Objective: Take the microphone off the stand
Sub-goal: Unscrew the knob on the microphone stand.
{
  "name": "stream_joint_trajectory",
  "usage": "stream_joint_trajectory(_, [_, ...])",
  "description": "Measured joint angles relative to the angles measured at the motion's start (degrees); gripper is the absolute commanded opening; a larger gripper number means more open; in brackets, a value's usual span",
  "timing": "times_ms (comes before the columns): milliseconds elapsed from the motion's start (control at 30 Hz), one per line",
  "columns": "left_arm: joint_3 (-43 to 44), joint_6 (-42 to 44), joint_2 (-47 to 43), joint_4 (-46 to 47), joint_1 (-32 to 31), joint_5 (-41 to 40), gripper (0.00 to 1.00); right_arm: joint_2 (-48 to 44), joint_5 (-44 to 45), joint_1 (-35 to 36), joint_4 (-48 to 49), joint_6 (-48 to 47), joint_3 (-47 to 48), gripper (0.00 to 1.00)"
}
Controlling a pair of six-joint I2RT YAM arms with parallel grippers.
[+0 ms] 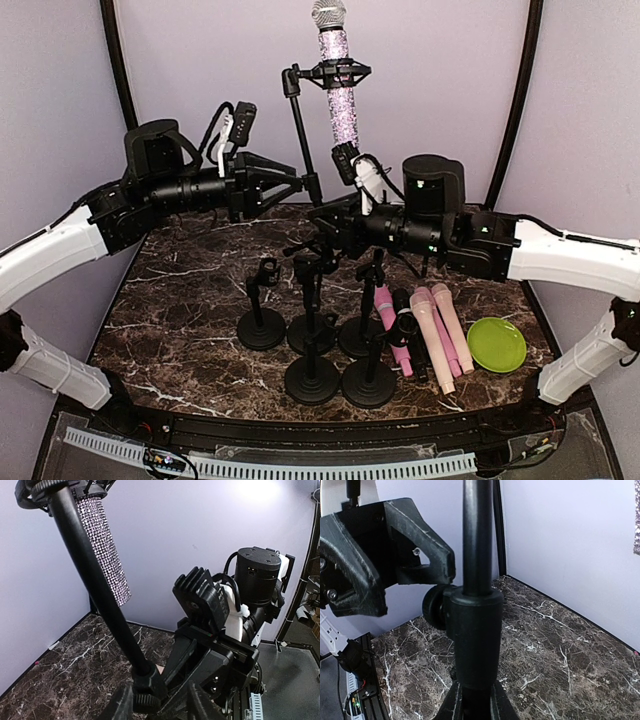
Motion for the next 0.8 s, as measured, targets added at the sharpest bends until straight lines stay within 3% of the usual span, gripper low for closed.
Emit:
stream_joint_trajectory(167, [-2.3,2.3,-2.8,0.5,0.0,0.5,0.66,-1.3,-0.4,0.3,0.9,-0.1,0.0,0.00])
stream_joint_trajectory(300, [-4.6,7.9,-5.6,0.9,-0.3,0.2,0.72,-2.9,-0.6,0.5,2.4,0.0,0.0,0.00])
stream_joint_trajectory(567, [-4.8,21.3,-6.3,-4.7,-3.3,-4.5,0.71,-3.8,-1.2,0.8,2.6,0.0,0.0,0.00])
stream_joint_trajectory(800, [-2.1,27.1,-4.6,-9.2,-4.2,-6.7,0.57,-3.8,-2.0,1.2,2.0,0.0,0.0,0.00])
